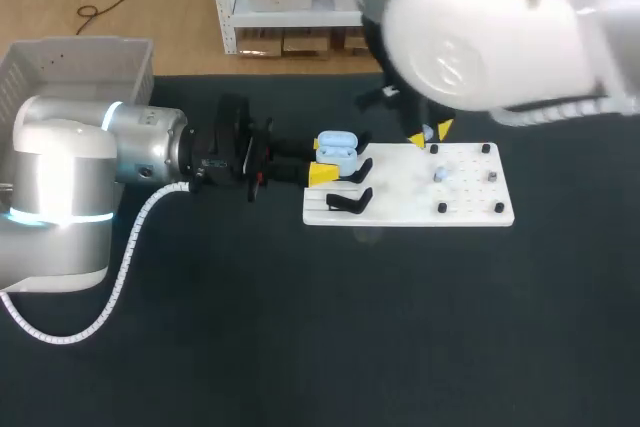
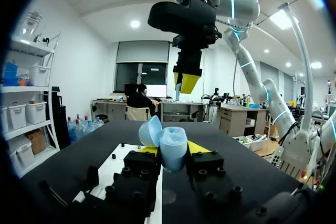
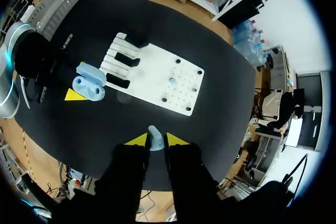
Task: Pick up each earbud case from the left stands, insert the matching earbuds, close the lid, and place the case in the box.
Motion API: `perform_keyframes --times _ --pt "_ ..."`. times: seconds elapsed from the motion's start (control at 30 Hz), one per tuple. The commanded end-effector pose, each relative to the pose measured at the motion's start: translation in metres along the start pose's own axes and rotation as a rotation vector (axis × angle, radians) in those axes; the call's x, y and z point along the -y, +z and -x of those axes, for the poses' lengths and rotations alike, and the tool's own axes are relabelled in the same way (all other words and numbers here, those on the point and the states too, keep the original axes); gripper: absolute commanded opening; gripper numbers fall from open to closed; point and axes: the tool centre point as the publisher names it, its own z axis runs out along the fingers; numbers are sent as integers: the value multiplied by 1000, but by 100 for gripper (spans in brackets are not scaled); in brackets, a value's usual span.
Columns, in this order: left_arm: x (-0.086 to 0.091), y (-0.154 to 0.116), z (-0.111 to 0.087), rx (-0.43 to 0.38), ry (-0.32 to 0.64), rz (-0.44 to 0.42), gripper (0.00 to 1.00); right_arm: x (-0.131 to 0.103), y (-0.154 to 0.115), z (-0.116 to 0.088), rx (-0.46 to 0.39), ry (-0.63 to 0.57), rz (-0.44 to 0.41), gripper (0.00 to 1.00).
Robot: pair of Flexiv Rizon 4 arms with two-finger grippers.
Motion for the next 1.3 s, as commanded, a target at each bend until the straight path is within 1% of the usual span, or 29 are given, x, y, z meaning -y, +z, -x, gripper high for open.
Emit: perform_keyframes --times 0.03,0.33,0.37,0.43,0.5,0.57,0.6,0.67,0.7,0.73,0.8,0.9,0.93,1.0,1.03,1.1,1.3 --pt "0 0 -1 2 2 0 0 -3 -1 5 -28 1 -11 0" --pt "0 0 -1 2 2 0 0 -3 -1 5 -28 1 -11 0" --pt "0 0 -1 2 2 0 0 -11 -5 7 -1 27 -9 0" --pt "0 0 -1 2 2 0 0 -22 -12 10 -9 80 20 0" --pt "0 0 -1 2 2 0 0 -29 -17 14 -29 155 51 0" --pt "0 0 -1 2 2 0 0 -34 -20 16 -52 227 46 0" --pt "0 0 -1 2 2 0 0 -35 -22 19 -70 307 87 0" --pt "0 0 -1 2 2 0 0 -36 -23 20 -117 405 99 0" --pt "0 0 -1 2 2 0 0 -37 -23 21 -123 434 105 0" --pt "0 0 -1 2 2 0 0 -38 -23 23 -129 457 82 0" --pt "0 0 -1 2 2 0 0 -42 -23 24 -143 482 91 0" --pt "0 0 -1 2 2 0 0 -46 -23 25 -148 534 48 0" --pt "0 0 -1 2 2 0 0 -44 -21 25 -143 557 -13 0" --pt "0 0 -1 2 2 0 0 -43 -18 24 -154 565 -15 0" --pt "0 0 -1 2 2 0 0 -42 -16 23 -155 577 -38 0" --pt "0 0 -1 2 2 0 0 -41 -14 21 -150 574 -24 0" --pt "0 0 -1 2 2 0 0 -41 -14 21 -150 574 -24 0"
